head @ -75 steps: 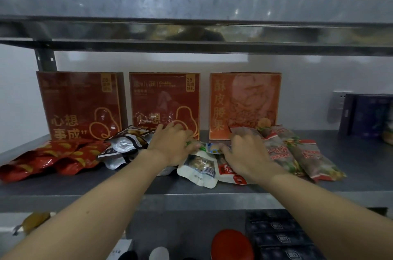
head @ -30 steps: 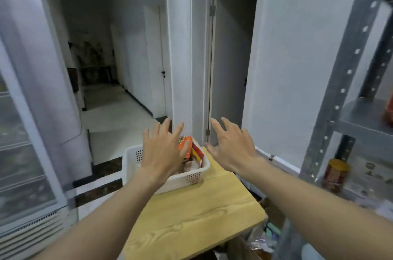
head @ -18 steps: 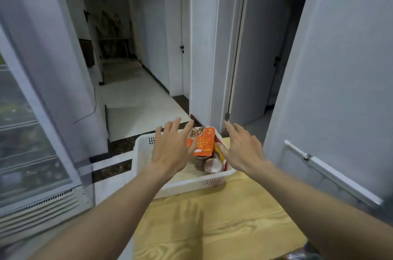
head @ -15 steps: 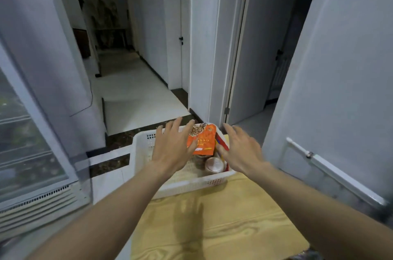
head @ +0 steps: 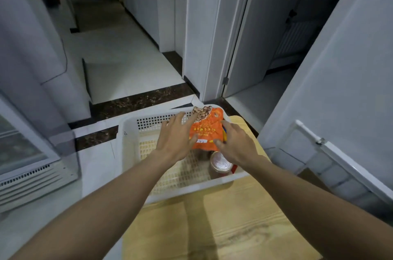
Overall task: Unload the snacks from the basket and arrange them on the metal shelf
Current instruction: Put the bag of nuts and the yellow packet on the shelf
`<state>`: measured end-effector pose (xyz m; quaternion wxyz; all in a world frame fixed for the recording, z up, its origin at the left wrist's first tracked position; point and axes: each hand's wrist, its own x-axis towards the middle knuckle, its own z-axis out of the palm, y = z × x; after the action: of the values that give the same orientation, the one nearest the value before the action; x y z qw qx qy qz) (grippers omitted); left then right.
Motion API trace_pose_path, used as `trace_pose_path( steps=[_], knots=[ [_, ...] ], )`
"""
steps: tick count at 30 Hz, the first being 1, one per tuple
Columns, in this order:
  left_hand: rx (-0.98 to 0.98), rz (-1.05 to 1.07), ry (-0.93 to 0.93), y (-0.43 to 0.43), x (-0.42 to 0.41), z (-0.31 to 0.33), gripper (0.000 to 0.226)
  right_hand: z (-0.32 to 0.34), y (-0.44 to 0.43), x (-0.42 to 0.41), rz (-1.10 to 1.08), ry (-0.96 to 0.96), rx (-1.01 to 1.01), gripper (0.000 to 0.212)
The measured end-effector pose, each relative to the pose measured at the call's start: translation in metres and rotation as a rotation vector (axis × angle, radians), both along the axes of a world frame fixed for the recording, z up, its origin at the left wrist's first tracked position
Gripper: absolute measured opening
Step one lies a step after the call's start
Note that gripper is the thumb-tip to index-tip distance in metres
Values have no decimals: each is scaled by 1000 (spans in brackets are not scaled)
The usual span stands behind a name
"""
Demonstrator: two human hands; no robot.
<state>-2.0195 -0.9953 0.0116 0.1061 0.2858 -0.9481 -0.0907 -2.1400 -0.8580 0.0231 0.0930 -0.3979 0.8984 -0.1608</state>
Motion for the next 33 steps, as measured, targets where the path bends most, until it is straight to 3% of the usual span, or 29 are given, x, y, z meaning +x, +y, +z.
trace_pose_path(
  steps=[5, 8, 10, 14, 16, 23, 27, 30, 33],
  knots=[
    [153, 88, -48, -15, -28, -29, 61, -29, -24, -33, 2, -121, 23, 61],
    [444, 232, -45, -25, -45, -54, 60, -47, -38, -55, -45, -208, 25, 59],
    [677, 344, 33, -29, -54, -67, 57, -57, -46, -67, -91, -287, 14, 56],
    [1114, 578, 306, -27, -66, -87, 30, -74, -55, -82, -178, -451, -21, 42],
    [1207, 672, 439, -30, -69, -94, 29, -80, -59, -88, -224, -537, -19, 40],
    [1317, 692, 775, -30, -75, -77, 44, -83, -66, -84, -356, -823, -213, 48],
    [1121, 625, 795, -28, -70, -62, 49, -75, -60, -71, -331, -877, -278, 52],
    [983, 434, 799, -35, -65, -33, 46, -57, -48, -66, -218, -959, -294, 64],
    [819, 128, 644, -48, -61, 8, 37, -35, -37, -66, -88, -727, -233, 64]
  ],
)
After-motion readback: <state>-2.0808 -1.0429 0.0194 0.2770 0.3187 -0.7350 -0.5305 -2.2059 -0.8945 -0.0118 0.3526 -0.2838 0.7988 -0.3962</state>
